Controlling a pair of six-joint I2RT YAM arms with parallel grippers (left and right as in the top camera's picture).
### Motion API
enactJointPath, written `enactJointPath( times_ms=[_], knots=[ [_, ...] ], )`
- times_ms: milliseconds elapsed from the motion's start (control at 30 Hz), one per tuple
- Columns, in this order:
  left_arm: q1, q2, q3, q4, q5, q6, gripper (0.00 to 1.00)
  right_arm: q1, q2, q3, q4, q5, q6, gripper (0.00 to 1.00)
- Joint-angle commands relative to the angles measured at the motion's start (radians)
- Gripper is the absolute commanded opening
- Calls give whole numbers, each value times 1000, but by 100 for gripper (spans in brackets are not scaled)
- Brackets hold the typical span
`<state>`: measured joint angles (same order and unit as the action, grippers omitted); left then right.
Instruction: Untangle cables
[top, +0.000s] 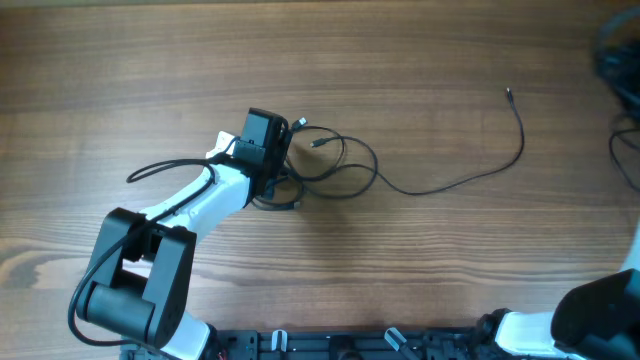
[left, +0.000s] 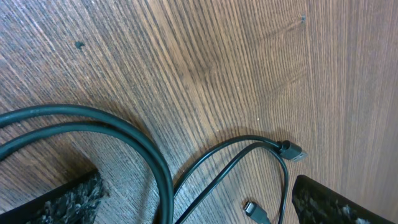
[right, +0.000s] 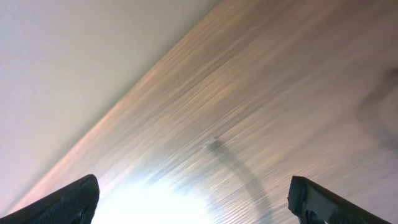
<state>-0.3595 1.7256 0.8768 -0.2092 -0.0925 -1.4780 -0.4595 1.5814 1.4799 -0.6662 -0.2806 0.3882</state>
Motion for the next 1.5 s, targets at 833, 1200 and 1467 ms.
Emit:
enactJointPath(
  times_ms=[833,1200,1467],
  knots=[
    [127,50,-68,-237,-32,87,100,670,5,-458,40,-28,249,100],
    [263,-154,-31,-189,230,698,100,687,5,-458,79,-220,48,100],
    [401,-600,-31,-238,161,741,100,944,21,-458,422,-183,-100,93]
  ],
)
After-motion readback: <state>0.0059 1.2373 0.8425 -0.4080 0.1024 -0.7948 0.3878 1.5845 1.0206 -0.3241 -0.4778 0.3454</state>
